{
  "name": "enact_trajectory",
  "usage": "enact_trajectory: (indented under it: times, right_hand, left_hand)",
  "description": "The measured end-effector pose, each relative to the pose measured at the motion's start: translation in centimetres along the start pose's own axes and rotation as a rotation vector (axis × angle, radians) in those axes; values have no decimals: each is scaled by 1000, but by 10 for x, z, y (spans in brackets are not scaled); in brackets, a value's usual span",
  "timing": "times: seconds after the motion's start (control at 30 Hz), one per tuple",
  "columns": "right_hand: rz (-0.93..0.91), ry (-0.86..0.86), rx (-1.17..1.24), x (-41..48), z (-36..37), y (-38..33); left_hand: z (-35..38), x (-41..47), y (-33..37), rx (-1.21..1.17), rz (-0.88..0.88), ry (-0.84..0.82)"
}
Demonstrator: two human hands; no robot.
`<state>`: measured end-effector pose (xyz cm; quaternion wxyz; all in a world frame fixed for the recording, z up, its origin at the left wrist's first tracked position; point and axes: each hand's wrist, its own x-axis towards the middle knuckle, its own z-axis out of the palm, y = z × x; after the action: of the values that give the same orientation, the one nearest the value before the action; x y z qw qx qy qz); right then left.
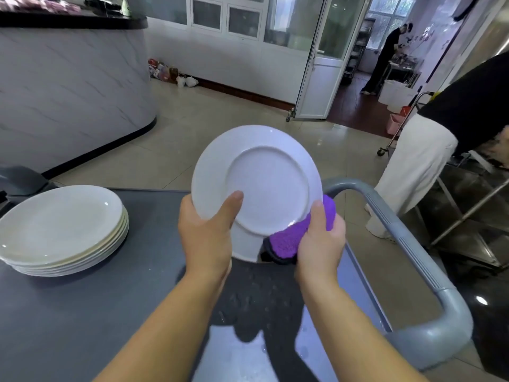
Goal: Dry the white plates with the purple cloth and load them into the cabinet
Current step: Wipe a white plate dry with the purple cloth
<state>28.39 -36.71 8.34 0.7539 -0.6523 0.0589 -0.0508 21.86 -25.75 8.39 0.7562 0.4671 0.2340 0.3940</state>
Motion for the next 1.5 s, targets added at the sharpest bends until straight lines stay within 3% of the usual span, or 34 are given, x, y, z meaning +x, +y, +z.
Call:
enact_trajectory:
  times: [0.13, 0.2, 0.27, 0.33, 0.47, 0.67, 0.8, 0.97, 1.07, 1.23, 1.37, 1.5]
  right_hand:
    - [-28, -138, -91, 35, -12, -27]
    - [-107, -246, -164, 47, -16, -41]
    - [-161, -279, -170, 49, -17, -46]
    - [-174, -180, -132, 41, -13, -38]
    - [-32, 37, 1, 7, -3, -2]
    - [-52, -101, -90, 39, -13, -26]
    - [-172, -286, -193, 57, -13, -47]
    - [-88, 39, -46, 18, 4, -8]
    - [-20, 69, 24, 2, 10, 7]
    - [-151, -114, -113, 40, -4, -23]
    - [-283, -286, -240, 53, -9, -45]
    - [-271, -128, -186, 39, -8, -22]
  left_hand:
    - [-14, 21, 22, 50, -170, -292]
    - [-14, 31, 32, 106, -163, -336]
    - [-10, 35, 33, 117, -118, -289]
    - [-4, 31, 27, 114, -46, -203]
    - [9, 8, 0, 33, 23, -2]
    - [-4, 22, 11, 32, -194, -223]
    - [-2, 40, 32, 85, -134, -227]
    - [3, 25, 8, 103, -6, 11]
    - [6, 12, -9, -39, -69, 116]
    - [-12, 29, 5, -6, -143, -198]
    - [-17, 49, 24, 114, -112, -315]
    - [-14, 41, 22, 245, 0, -274]
